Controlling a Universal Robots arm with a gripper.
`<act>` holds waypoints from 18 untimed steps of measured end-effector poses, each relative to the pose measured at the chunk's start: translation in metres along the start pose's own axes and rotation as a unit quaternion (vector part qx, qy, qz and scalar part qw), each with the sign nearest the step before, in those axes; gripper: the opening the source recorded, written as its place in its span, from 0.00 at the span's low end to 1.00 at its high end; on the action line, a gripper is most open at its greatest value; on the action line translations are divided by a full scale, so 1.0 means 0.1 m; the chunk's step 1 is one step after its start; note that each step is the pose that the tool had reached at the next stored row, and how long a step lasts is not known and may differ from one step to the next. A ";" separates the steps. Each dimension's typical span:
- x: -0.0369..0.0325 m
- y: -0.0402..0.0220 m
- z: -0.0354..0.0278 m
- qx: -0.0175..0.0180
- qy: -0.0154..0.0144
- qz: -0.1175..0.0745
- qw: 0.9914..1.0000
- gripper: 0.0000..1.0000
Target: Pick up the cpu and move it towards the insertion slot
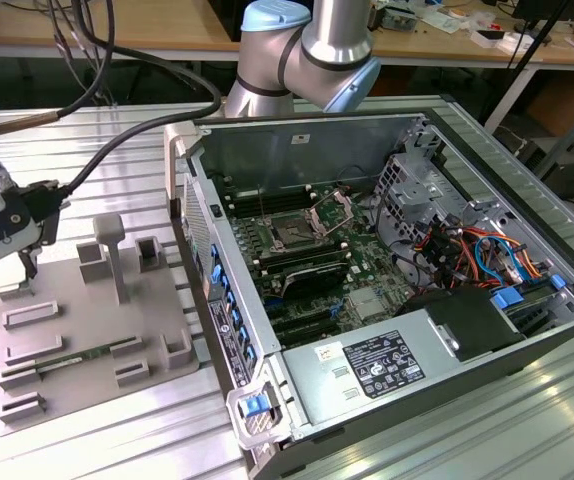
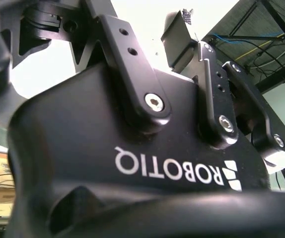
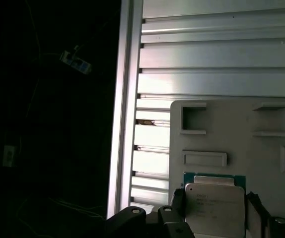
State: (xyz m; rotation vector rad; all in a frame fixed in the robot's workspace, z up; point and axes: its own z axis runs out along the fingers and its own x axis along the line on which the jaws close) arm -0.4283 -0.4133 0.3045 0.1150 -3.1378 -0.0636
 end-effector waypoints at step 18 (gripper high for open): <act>0.000 0.004 -0.090 0.000 0.000 0.000 1.000 0.55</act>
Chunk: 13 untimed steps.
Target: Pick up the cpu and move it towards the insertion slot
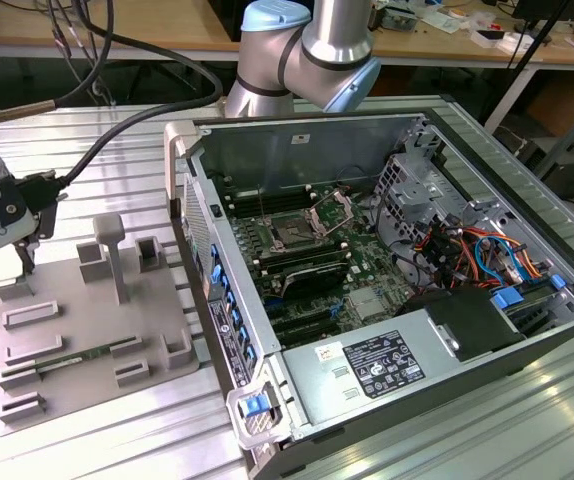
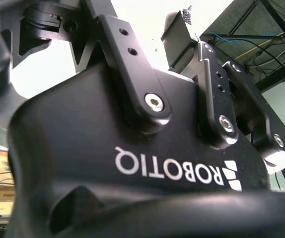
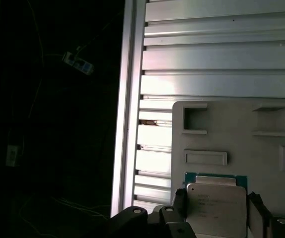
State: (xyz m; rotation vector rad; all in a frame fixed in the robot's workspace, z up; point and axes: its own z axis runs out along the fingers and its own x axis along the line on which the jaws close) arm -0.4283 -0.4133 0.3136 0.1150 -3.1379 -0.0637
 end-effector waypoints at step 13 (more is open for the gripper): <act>0.000 0.002 -0.059 0.000 0.000 0.000 1.000 0.55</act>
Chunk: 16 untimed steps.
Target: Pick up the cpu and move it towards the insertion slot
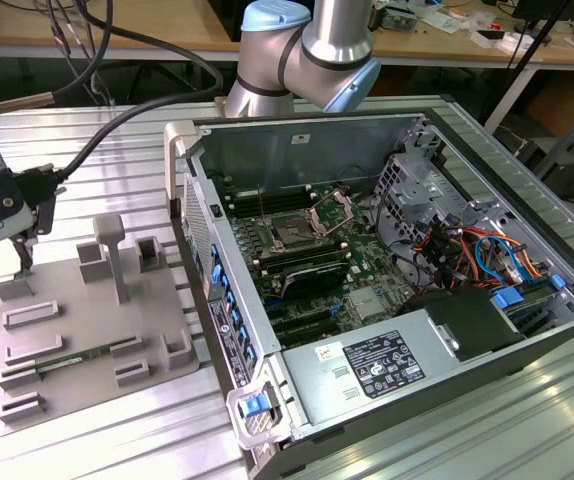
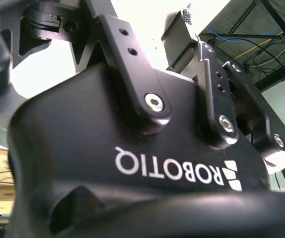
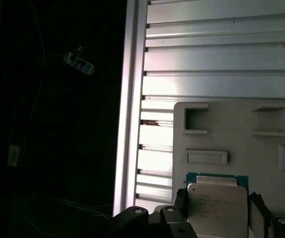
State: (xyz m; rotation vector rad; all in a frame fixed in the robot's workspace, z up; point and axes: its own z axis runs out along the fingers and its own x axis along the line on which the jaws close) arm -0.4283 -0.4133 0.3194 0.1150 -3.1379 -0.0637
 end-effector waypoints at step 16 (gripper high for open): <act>0.000 0.003 -0.076 0.000 0.000 0.000 1.000 0.55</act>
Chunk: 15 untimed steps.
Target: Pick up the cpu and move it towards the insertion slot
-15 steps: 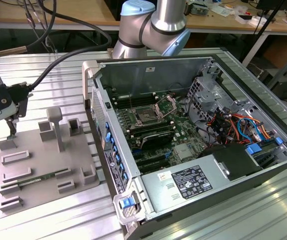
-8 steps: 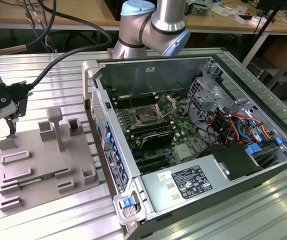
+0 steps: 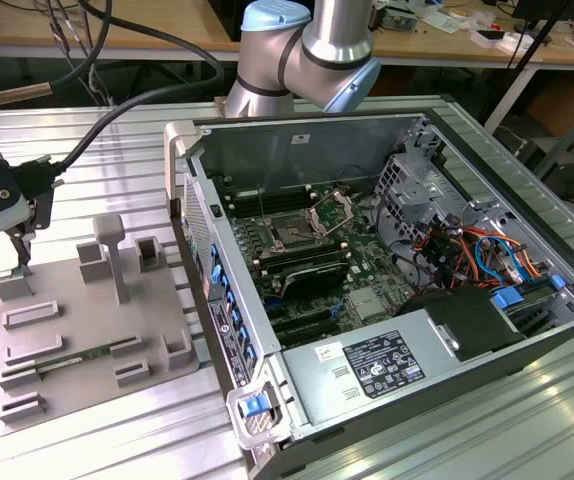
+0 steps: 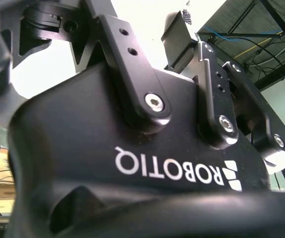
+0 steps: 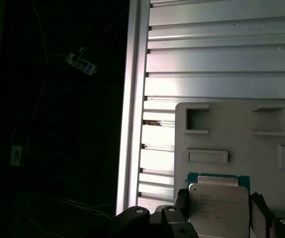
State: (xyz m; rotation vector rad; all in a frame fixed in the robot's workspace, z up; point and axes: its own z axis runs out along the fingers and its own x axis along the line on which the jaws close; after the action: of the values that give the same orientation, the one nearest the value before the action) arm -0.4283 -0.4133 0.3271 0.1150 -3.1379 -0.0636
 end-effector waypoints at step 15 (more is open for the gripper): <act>0.000 0.002 -0.052 0.000 0.000 0.000 1.000 0.55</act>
State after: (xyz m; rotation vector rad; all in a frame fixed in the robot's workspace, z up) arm -0.4283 -0.4133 0.3323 0.1151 -3.1380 -0.0638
